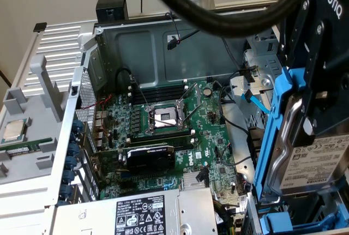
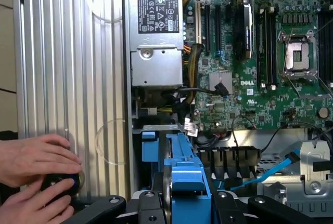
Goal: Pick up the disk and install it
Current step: 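Insert the disk into the insertion slot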
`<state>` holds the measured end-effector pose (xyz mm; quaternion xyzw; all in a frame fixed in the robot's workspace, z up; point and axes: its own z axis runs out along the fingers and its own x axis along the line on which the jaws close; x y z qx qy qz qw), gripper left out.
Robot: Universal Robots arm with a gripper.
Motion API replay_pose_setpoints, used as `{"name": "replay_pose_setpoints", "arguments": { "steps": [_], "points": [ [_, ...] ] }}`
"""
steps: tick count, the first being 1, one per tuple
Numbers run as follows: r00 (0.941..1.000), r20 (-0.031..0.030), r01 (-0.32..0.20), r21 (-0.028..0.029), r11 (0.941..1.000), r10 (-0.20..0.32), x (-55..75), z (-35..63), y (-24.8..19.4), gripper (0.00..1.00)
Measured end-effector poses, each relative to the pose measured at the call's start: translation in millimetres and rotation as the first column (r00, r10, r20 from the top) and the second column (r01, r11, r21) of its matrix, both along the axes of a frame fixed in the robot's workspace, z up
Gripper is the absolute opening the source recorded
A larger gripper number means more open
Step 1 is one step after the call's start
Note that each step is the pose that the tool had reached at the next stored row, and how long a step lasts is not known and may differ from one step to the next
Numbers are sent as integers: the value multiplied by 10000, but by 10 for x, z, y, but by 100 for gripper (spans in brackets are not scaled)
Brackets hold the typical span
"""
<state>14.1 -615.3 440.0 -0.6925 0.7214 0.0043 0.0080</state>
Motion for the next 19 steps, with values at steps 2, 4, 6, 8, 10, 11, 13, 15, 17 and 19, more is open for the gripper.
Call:
{"name": "replay_pose_setpoints", "arguments": {
  "steps": [2,4,6,8,10,11,13,15,17,19],
  "points": [
    [10000,1,-1,1,10000,1,0,-1,-5,37],
    [10000,1,-2,0,10000,2,0,-1,-8,37],
    [10000,1,-3,1,10000,3,0,-1,-9,37],
    [10000,1,-3,0,10000,3,0,-1,-9,37],
    [10000,1,-3,1,10000,3,0,-4,-15,37],
    [10000,1,-3,0,10000,3,0,-5,-19,37],
    [10000,1,-3,1,10000,3,0,-6,-25,37],
    [10000,1,-4,-3,10000,4,0,-7,-25,37],
    [10000,11,-4,-3,10000,4,-1,-12,-25,37],
    [10000,11,-3,-1,10000,3,-1,-17,-25,37]
  ]
}}
